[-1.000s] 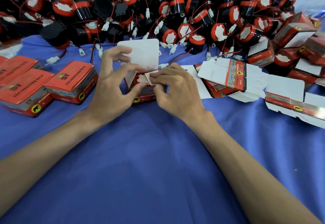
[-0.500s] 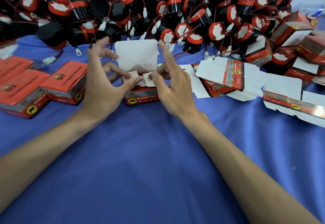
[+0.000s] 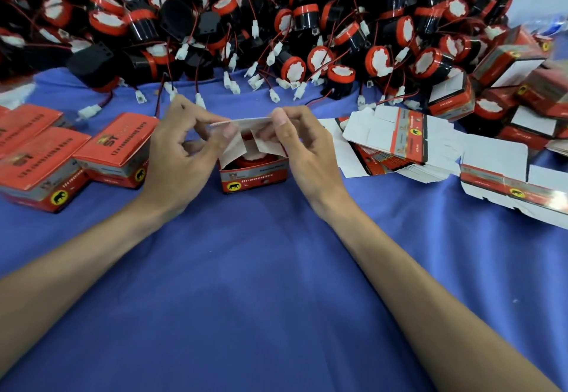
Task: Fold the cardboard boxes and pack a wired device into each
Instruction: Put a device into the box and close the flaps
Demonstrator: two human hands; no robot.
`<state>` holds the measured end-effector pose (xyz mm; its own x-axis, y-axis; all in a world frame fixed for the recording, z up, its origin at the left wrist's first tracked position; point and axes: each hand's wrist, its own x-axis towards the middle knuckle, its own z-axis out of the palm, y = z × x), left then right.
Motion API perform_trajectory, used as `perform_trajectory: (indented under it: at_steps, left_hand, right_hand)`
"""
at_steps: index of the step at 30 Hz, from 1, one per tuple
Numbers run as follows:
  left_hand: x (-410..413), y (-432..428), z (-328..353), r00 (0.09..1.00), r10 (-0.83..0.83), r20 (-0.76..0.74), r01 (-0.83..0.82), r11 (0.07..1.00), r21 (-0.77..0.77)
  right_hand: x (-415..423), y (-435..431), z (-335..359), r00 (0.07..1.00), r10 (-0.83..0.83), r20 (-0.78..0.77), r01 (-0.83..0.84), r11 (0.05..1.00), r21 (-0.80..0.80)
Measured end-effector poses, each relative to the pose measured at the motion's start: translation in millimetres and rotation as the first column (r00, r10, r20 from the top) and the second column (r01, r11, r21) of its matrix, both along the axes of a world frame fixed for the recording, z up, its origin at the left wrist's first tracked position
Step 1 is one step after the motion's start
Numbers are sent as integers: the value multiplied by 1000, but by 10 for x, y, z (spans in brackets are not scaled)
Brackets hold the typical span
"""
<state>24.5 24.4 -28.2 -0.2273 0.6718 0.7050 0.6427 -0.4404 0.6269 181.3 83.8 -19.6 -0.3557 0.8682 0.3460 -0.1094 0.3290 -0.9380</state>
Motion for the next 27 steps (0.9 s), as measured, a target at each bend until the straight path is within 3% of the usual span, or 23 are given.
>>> perform_trajectory:
  at_steps: [3, 7, 12, 18, 22, 27]
  left_hand:
    - [11, -5, 23, 999, -43, -15, 42, 998, -37]
    - [3, -34, 25, 972, -211, 105, 227, 955, -189]
    - [3, -55, 28, 970, -235, 60, 242, 945, -220]
    - [6, -52, 14, 964, -224, -141, 195, 962, -191]
    - [16, -59, -17, 955, -224, -193, 186, 963, -196]
    - [27, -45, -14, 926, -228, -300, 184, 969, -168]
  right_hand:
    - [-19, -12, 0, 999, 39, -7, -39, 999, -37]
    - [9, -8, -6, 993, 106, -47, -111, 988, -108]
    - [54, 26, -33, 985, 173, -17, -174, 982, -79]
    - [94, 91, -46, 988, 150, 25, -148, 988, -46]
    - [115, 105, -54, 992, 119, 46, -118, 993, -26]
    - [173, 176, -18, 985, 39, 168, -63, 988, 140]
